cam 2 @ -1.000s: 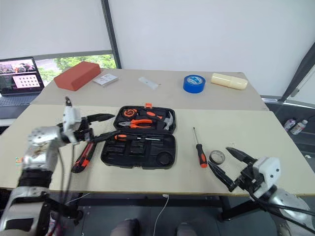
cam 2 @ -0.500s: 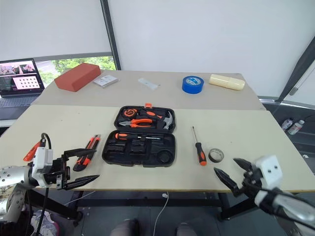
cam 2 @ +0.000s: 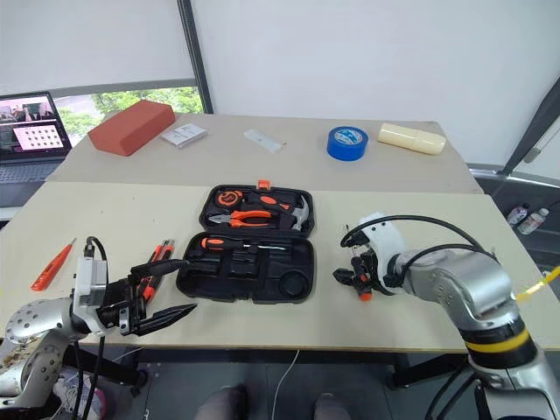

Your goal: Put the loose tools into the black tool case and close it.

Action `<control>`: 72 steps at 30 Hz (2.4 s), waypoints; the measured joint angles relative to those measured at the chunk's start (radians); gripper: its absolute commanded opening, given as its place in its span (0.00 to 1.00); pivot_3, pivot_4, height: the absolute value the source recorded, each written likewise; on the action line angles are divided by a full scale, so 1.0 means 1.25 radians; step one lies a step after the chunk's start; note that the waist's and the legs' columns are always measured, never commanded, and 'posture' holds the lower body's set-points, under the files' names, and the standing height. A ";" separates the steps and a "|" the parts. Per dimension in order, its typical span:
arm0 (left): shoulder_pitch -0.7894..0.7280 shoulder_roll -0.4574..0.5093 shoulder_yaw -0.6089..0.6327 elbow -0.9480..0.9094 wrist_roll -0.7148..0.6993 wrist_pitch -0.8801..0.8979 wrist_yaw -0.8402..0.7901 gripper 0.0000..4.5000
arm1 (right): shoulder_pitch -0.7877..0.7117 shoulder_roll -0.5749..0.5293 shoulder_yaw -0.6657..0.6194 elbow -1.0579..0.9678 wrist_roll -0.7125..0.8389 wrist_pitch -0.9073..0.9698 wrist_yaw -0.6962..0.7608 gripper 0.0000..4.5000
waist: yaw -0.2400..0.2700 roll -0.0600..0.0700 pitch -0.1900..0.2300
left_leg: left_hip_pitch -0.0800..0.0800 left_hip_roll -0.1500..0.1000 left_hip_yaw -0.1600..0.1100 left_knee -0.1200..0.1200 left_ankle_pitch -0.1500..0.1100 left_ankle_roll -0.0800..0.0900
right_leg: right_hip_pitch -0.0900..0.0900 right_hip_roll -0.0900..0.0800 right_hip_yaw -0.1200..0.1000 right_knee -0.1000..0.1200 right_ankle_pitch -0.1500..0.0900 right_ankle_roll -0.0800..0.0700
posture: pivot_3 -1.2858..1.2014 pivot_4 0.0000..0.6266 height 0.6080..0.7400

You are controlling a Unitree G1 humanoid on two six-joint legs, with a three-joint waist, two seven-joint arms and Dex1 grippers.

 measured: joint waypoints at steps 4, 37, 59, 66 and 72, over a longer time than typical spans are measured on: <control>0.014 0.000 0.000 -0.023 0.000 0.000 0.007 1.00 | -0.011 0.004 0.025 0.019 -0.028 0.026 0.009 0.84 | -0.003 0.000 0.000 | 0.000 0.001 0.000 0.002 0.000 0.000 | -0.001 0.001 0.000 0.002 0.000 0.000 | 0.52 0.24 1.00; 0.213 -0.106 0.165 -0.077 -0.023 -0.013 0.229 1.00 | -0.340 0.175 0.392 0.388 -0.514 -0.699 0.630 0.21 | -0.009 0.000 0.001 | 0.001 0.006 0.001 0.004 0.000 -0.001 | -0.006 0.006 0.002 0.003 0.003 -0.010 | 0.52 0.24 1.00; 0.216 -0.116 0.160 -0.089 -0.015 -0.017 0.256 1.00 | -0.365 0.264 0.384 0.459 -0.655 -0.707 0.677 0.78 | -0.011 0.000 0.001 | 0.001 0.007 0.002 0.001 -0.001 -0.005 | -0.006 0.008 0.002 0.004 0.005 -0.007 | 0.52 0.24 1.00; 0.222 -0.116 0.160 -0.088 -0.015 -0.031 0.257 1.00 | -0.427 0.274 0.260 0.533 -0.554 -0.784 0.754 0.51 | -0.012 0.000 0.001 | 0.002 0.008 0.002 0.001 -0.001 -0.005 | -0.006 0.008 0.002 0.005 0.005 -0.008 | 0.52 0.24 1.00; 0.233 -0.126 0.161 -0.088 -0.014 -0.034 0.265 1.00 | -0.380 0.404 0.148 0.648 -0.478 -0.823 0.668 0.06 | -0.014 0.000 0.001 | 0.002 0.008 0.002 0.001 -0.001 -0.005 | -0.006 0.008 0.002 0.005 0.005 -0.008 | 0.52 0.24 1.00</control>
